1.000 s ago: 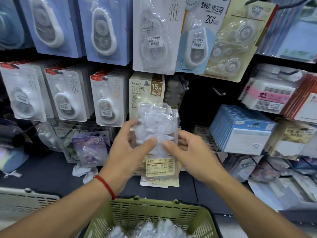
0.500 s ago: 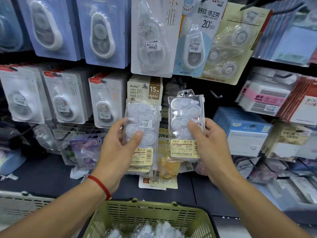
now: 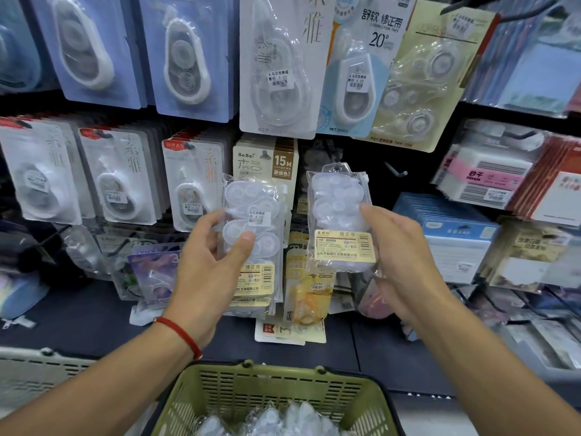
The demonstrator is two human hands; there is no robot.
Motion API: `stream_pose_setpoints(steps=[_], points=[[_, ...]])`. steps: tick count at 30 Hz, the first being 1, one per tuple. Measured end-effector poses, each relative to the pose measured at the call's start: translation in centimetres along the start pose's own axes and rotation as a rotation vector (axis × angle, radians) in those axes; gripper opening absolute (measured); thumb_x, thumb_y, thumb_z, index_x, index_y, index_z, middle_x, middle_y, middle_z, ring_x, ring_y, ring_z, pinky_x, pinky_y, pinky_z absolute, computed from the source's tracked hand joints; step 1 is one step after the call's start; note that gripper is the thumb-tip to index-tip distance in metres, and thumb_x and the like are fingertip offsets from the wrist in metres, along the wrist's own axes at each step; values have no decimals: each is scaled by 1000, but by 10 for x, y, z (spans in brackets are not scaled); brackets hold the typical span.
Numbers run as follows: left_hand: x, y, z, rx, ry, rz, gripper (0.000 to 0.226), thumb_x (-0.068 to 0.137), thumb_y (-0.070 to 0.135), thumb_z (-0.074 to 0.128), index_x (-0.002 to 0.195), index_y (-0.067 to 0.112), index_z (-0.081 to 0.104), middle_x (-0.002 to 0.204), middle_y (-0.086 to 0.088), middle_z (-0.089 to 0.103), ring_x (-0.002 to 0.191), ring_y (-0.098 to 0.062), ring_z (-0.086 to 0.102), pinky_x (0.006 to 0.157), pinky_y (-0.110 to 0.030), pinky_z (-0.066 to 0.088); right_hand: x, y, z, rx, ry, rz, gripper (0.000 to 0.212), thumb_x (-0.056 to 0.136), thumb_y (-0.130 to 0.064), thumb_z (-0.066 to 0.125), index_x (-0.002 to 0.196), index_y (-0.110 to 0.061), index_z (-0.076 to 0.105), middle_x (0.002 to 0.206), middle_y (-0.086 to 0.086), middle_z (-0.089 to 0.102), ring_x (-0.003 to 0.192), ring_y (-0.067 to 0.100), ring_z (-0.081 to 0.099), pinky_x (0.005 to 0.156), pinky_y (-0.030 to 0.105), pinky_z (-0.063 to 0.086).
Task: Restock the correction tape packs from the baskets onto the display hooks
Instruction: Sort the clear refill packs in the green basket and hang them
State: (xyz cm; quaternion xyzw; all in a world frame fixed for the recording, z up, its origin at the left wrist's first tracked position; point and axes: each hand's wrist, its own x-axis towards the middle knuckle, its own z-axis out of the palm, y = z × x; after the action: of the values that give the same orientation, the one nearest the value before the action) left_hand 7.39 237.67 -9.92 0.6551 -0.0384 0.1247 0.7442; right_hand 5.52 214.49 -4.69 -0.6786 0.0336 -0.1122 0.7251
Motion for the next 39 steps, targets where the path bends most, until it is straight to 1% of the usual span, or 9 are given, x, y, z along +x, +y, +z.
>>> stream_pose_setpoints(steps=[3, 6, 9, 12, 19, 27, 30, 34, 39], points=[[0, 0, -1, -5, 3, 7, 33, 94, 25, 76, 120, 41, 64, 123, 5, 74, 123, -18, 67, 108, -48, 53, 7, 12, -9, -371, 92, -29, 40, 103, -44, 58, 130, -15, 67, 114, 1, 75, 103, 17, 71, 90, 33, 57], [-2, -2, 2, 6, -10, 11, 37, 91, 23, 78, 117, 43, 62, 109, 9, 77, 106, -9, 73, 93, -33, 59, 4, 21, -8, -613, 80, -77, 33, 103, -43, 60, 132, -28, 64, 109, -20, 66, 103, -6, 61, 79, 16, 45], [-7, -2, 7, 7, -62, 0, 48, 83, 21, 83, 115, 44, 57, 97, 19, 77, 92, 0, 74, 72, -15, 58, -6, 29, 2, -557, -153, -37, 25, 96, -55, 65, 112, -38, 73, 105, -21, 74, 101, -4, 67, 79, 17, 53], [-12, -3, 13, -40, -109, -18, 60, 78, 15, 87, 126, 32, 57, 102, 6, 79, 93, -10, 77, 72, -20, 60, -16, 33, 17, -536, -274, -84, 45, 83, -67, 64, 100, -28, 78, 102, -10, 78, 98, 8, 72, 90, 40, 60], [-9, 0, 16, -65, -85, -12, 45, 94, 9, 74, 128, 33, 57, 97, 8, 79, 94, -4, 75, 74, -12, 56, -15, 34, 19, -285, -43, -120, 23, 97, -44, 62, 90, -23, 68, 88, 21, 70, 75, 21, 66, 69, 37, 50], [-6, -1, 8, 3, -54, 4, 49, 97, 1, 69, 128, 37, 56, 96, 13, 78, 93, -1, 73, 74, -9, 54, -13, 16, 12, -116, 107, -81, 24, 105, -41, 62, 93, -21, 70, 97, 27, 72, 85, 37, 70, 83, 75, 54], [-5, 1, 8, 1, -51, 14, 49, 97, 2, 69, 125, 41, 56, 97, 14, 77, 94, 0, 73, 74, -8, 54, -11, 13, 9, -115, 111, -81, 26, 105, -40, 62, 94, -17, 71, 98, 26, 73, 87, 39, 71, 87, 69, 58], [-3, 2, 7, 7, -26, 12, 50, 97, 2, 69, 117, 46, 57, 94, 17, 77, 92, 3, 72, 72, -10, 54, -8, 10, 5, -21, 67, -53, 28, 105, -33, 62, 97, -8, 73, 93, 15, 78, 76, 21, 75, 61, 35, 61], [-3, 4, 5, 13, -1, -2, 54, 96, -1, 67, 124, 44, 59, 104, 1, 76, 102, -11, 73, 96, -36, 56, -1, 14, -5, -113, 71, -25, 23, 103, -25, 57, 105, -7, 71, 97, 2, 78, 85, 17, 76, 62, 28, 58]])
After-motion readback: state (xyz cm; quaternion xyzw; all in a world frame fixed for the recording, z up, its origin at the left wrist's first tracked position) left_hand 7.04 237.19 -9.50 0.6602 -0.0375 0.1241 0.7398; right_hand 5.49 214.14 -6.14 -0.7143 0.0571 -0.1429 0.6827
